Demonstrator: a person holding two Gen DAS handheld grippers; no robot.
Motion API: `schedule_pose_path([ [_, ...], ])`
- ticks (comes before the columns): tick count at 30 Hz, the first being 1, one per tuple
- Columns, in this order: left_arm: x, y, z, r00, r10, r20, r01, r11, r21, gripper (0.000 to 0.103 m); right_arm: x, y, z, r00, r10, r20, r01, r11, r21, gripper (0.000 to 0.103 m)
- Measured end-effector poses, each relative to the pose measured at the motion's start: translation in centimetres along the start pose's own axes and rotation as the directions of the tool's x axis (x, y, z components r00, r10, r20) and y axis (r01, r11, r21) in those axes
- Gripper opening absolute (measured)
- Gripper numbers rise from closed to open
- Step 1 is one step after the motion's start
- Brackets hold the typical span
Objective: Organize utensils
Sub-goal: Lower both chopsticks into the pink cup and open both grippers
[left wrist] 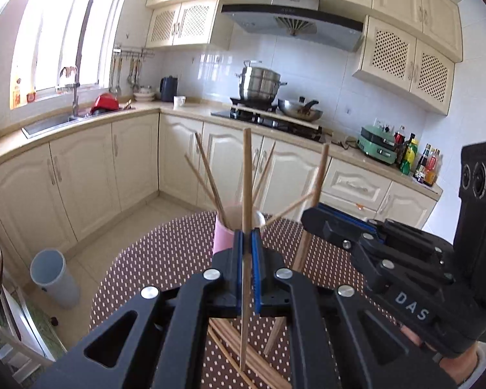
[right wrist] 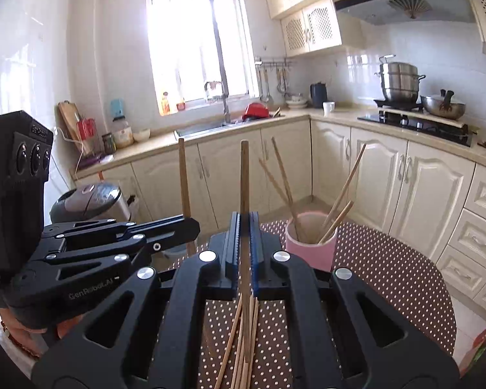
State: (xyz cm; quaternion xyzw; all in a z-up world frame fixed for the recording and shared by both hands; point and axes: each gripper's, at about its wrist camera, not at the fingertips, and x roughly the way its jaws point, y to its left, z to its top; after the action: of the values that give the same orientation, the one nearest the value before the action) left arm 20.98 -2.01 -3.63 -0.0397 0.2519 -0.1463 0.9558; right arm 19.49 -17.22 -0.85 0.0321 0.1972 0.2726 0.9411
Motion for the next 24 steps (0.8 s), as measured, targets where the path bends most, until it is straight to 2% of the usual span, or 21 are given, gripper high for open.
schedule_pose_path([
  [11,1.9,-0.9,5.0,0.993,-0.01,0.119,0.011,1.0,-0.003,0.006,-0.5,-1.6,4.3,0.991,-0.029,0.131,0.03,1.0,0.0,0.006],
  [18,3.8,-1.6,8.6,0.98,-0.022,0.197,0.022,1.0,0.002,0.006,0.6,-3.8,6.5,0.977,-0.065,0.203,0.062,0.998,0.022,0.006],
  [24,5.6,-1.5,10.1,0.969,-0.007,0.246,0.012,1.0,-0.018,0.006,1.9,-5.6,7.8,0.962,-0.105,0.252,0.096,0.994,0.049,0.006],
])
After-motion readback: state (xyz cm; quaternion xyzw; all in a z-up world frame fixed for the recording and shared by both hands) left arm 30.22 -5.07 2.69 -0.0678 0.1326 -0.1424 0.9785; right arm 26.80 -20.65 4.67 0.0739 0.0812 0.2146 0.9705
